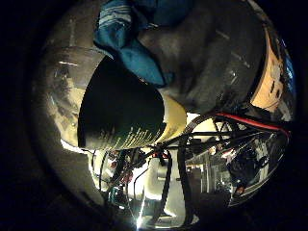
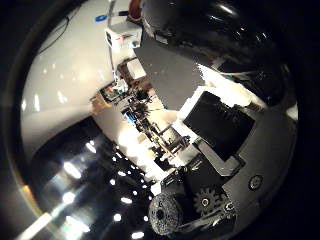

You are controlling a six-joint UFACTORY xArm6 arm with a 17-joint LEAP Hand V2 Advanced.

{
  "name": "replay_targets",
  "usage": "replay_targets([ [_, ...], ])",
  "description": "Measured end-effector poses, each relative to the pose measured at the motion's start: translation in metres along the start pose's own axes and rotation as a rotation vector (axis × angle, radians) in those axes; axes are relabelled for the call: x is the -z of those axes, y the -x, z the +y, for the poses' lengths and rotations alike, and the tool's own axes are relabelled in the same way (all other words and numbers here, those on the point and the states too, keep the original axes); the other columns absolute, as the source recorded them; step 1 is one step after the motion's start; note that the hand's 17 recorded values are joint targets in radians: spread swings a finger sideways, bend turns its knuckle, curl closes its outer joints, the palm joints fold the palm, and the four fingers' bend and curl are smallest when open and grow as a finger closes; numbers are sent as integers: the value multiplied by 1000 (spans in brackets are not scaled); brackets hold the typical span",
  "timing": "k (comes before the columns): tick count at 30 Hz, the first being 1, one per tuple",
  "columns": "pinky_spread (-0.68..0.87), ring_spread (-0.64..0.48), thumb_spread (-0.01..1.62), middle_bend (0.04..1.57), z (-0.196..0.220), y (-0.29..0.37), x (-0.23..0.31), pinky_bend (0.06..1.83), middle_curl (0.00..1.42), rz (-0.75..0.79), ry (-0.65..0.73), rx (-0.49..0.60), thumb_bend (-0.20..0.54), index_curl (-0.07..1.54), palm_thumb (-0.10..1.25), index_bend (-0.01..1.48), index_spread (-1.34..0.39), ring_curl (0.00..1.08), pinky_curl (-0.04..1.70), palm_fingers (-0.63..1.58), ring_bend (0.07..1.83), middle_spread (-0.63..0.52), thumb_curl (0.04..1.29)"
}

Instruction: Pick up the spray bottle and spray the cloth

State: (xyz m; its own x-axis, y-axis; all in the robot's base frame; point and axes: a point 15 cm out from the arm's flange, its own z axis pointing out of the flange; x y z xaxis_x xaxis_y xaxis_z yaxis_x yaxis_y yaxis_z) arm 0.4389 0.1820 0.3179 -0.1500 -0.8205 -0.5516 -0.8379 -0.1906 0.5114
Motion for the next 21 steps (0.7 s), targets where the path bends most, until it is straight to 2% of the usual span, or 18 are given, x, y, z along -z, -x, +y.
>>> replay_targets([
  [8, -242, -169, 1090, 1351, -18, -14, -22, 1065, 613, -11, 60, 33, -12, 721, 1013, 1138, -230, 575, 1156, 1201, 1484, -128, 676],
  [15, -237, -168, 1098, 1351, 2, 17, -4, 1070, 613, -60, 20, 139, -12, 719, 1014, 1139, -230, 574, 1160, 1201, 1484, -128, 667],
  [21, -234, -168, 1098, 1351, 31, 61, 15, 1070, 613, -138, -24, 275, -12, 718, 1020, 1140, -230, 574, 1163, 1201, 1485, -128, 669],
])
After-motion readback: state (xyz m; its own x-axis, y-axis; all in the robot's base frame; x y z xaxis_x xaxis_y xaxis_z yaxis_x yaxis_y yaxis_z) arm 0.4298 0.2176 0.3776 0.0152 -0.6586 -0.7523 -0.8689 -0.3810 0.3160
